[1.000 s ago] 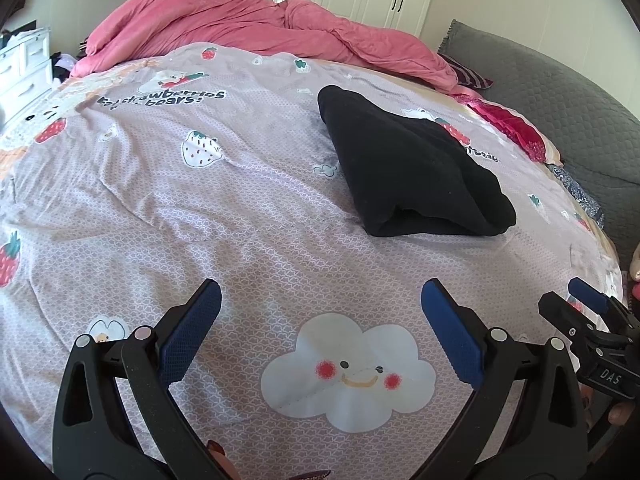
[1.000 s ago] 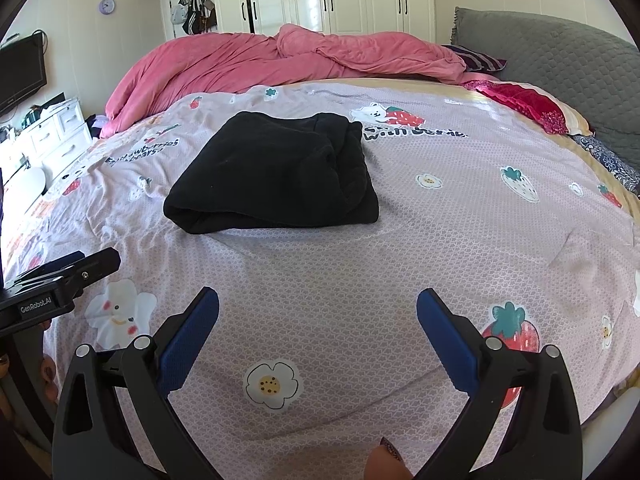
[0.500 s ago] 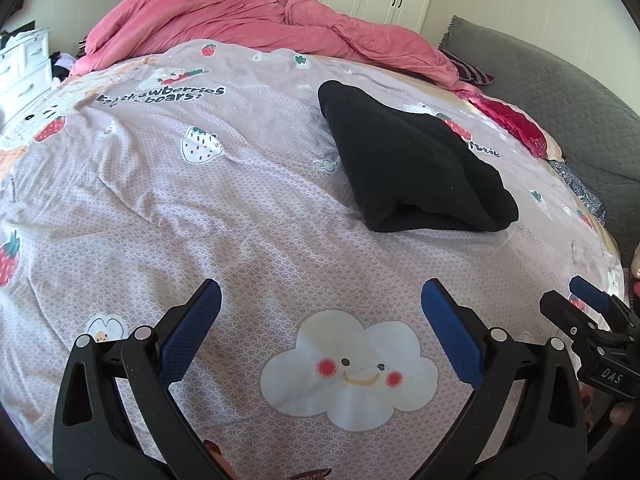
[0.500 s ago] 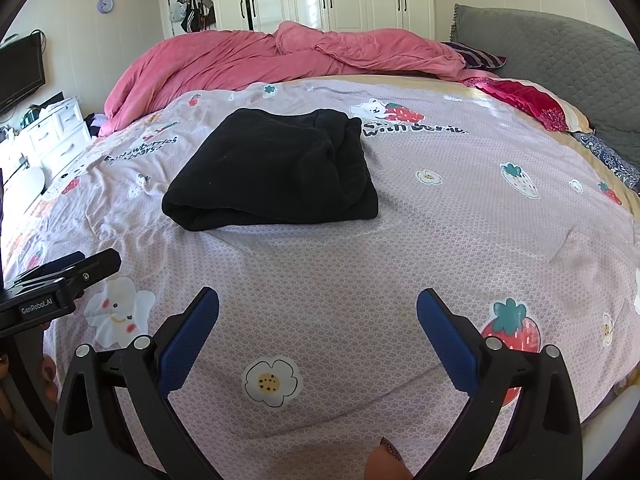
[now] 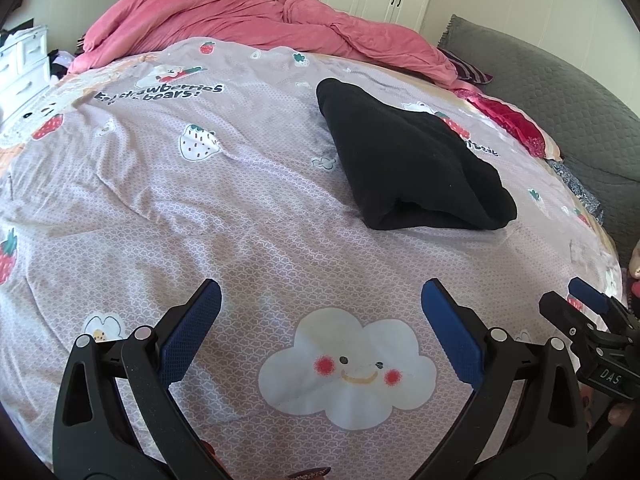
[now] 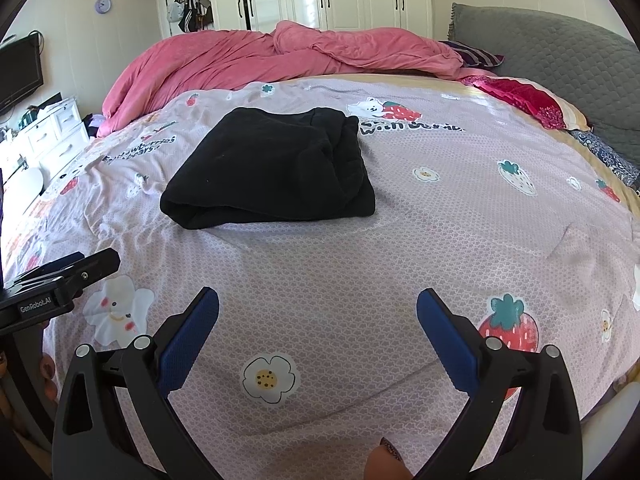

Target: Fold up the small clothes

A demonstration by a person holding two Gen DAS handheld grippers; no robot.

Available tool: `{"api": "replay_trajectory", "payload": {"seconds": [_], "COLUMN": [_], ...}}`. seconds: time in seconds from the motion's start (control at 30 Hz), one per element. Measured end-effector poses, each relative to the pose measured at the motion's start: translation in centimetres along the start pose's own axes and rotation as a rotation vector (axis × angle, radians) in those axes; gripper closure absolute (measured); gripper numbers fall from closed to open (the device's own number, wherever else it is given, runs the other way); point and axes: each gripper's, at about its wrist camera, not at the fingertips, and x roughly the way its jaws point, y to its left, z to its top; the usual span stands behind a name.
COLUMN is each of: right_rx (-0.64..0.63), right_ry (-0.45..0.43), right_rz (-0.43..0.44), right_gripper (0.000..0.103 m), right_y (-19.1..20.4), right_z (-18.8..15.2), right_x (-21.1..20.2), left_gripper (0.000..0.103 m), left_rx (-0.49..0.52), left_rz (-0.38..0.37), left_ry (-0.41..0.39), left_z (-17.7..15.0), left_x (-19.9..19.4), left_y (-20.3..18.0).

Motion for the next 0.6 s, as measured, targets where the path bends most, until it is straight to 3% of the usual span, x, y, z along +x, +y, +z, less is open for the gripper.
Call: {"api": "replay_trajectory", "payload": {"seconds": [0.43, 0.53, 0.6], "right_rx": [0.019, 0.051, 0.093], "right_ry": [0.004, 0.007, -0.001], "right_rz": [-0.018, -0.055, -0.132], "right_gripper": [0.004, 0.004, 0.004], "right_y": [-0.4, -1.2, -2.7], "right_z": [-0.3, -0.5, -1.1], "right_x": [0.0, -0.2, -0.8], "left_gripper": [0.009, 0.009, 0.009], "left_rx": [0.002, 0.011, 0.016], "left_rz": [-0.002, 0.038, 0.065], "left_ry": [0.012, 0.017, 0.021], "left_z": [0.0, 0.1, 0.1], "left_x": [0.2, 0.2, 0.3], "left_y": [-0.1, -0.3, -0.3]}}
